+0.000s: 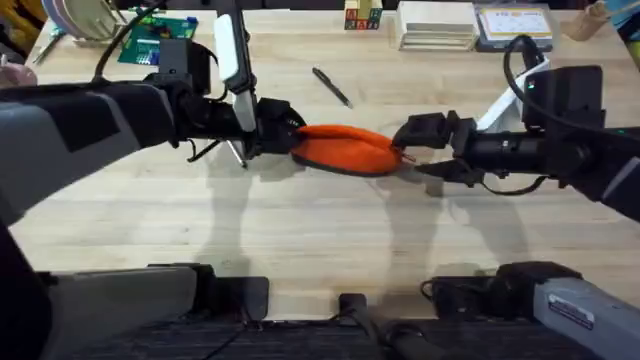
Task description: Unzip the bag, pick up the pens from the table one at a time and place them inside, then zip the bag closed.
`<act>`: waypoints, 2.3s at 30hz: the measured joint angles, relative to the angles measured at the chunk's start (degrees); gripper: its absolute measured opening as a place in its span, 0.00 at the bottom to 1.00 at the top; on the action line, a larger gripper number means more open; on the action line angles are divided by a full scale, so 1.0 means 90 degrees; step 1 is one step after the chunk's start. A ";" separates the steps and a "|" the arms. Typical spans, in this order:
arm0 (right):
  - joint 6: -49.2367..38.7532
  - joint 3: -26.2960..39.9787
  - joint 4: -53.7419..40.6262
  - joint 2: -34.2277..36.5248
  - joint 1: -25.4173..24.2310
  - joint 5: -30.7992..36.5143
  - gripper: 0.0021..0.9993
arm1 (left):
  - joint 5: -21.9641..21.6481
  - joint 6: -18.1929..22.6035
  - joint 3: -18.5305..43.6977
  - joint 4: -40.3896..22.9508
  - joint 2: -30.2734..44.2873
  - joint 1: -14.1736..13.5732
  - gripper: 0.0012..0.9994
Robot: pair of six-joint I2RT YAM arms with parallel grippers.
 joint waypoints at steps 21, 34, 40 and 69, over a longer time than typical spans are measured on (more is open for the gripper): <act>0.0793 -0.0002 0.1241 0.0000 0.0528 -0.0550 1.00 | 0.0000 0.0001 0.0000 0.0000 -0.0001 0.0000 0.04; 0.0761 -0.0002 0.1075 0.0000 0.0832 -0.0005 1.00 | 0.0000 0.0002 0.0000 -0.0002 -0.0001 0.0000 0.04; 0.0759 -0.0005 0.1024 0.0000 0.0832 0.0391 1.00 | 0.0000 0.0002 0.0000 -0.0002 -0.0001 0.0000 0.04; 0.1031 -0.0289 0.2496 0.0134 0.1176 -0.0429 1.00 | -0.0138 0.0002 0.0000 0.0051 -0.0001 0.0138 0.04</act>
